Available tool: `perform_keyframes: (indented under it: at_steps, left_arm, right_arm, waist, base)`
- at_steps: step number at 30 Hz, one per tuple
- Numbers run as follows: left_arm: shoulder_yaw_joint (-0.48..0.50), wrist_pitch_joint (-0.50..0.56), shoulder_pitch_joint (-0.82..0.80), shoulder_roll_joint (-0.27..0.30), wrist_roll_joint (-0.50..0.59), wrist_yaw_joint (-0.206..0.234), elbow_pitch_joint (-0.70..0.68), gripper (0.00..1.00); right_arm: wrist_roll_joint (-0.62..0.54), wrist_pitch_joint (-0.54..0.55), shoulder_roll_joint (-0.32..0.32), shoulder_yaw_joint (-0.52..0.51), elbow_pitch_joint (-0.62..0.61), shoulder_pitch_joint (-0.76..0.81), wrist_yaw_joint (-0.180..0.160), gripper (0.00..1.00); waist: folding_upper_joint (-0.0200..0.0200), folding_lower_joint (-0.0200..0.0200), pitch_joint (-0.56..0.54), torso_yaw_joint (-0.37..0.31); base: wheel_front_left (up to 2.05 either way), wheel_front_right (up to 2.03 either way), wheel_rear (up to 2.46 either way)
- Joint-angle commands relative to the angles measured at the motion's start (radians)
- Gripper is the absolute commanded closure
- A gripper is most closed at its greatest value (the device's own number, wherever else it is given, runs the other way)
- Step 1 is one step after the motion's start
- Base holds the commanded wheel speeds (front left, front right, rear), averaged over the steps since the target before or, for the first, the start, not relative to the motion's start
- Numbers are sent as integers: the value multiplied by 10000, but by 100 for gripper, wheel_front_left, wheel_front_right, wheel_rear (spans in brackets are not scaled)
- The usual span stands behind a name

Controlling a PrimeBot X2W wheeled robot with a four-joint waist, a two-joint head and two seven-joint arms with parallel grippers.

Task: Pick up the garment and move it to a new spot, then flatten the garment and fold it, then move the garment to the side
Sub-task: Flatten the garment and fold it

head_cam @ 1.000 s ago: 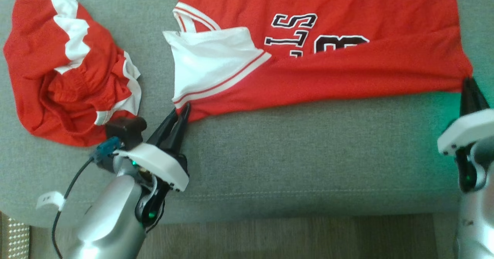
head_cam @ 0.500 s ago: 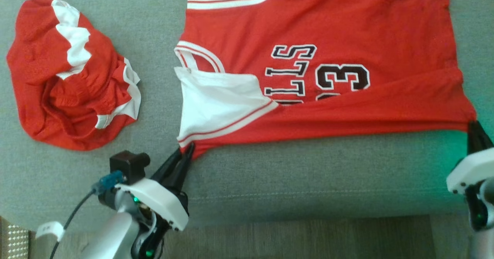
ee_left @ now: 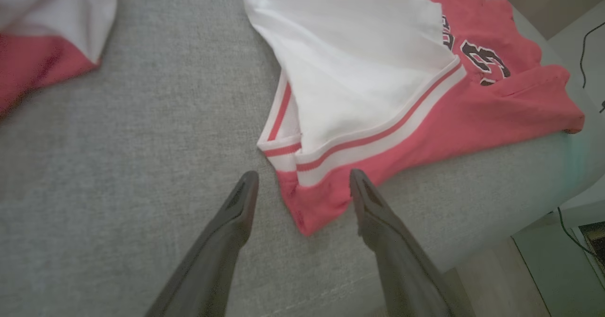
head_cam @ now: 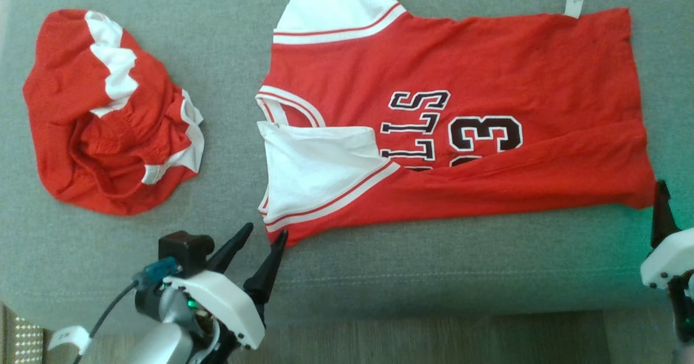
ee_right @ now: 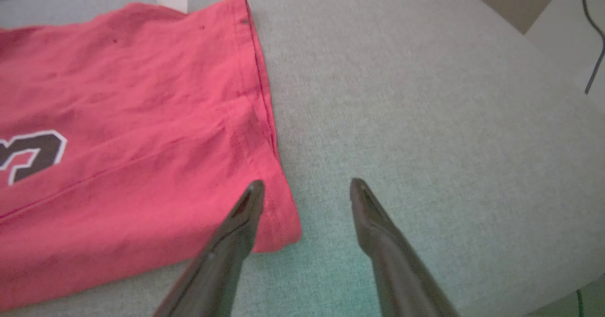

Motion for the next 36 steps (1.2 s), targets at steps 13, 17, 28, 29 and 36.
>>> perform_keyframes:
  at_steps: [13, 17, 28, 29, 36]
  left_arm:
    - [1545, 985, -2800, 1431, -98, -37, -2004, 0]
    - [1725, 1843, -4984, 1611, -585, -575, -1268, 0]
    - [630, 3586, -9858, 2084, -924, -991, 1795, 0]
    - [478, 3622, -10106, 2097, -907, -993, 2002, 0]
    - [-430, 3670, -11569, 2308, -819, -997, 3295, 0]
  right_arm:
    - [1295, -1098, -137, 1834, -1683, -297, -4, 0]
    - [1454, -1395, -137, 2583, -1473, -715, -4, 0]
    - [1835, -2153, -137, 3545, -1659, -1406, -4, 0]
    - [1872, -2190, -137, 3585, -1704, -1422, -4, 0]
    - [2158, -2411, -137, 3784, -1905, -1593, -4, 0]
  waist:
    - [0, 0, 53, -22]
    - [0, 0, 689, -271]
    - [0, 0, 2637, -1454]
    - [0, 0, 2758, -1533]
    - [0, 0, 3635, -2011]
  base:
    - [0, 0, 0]
    - [0, 0, 0]
    - [0, 0, 0]
    - [0, 0, 0]
    - [0, 0, 0]
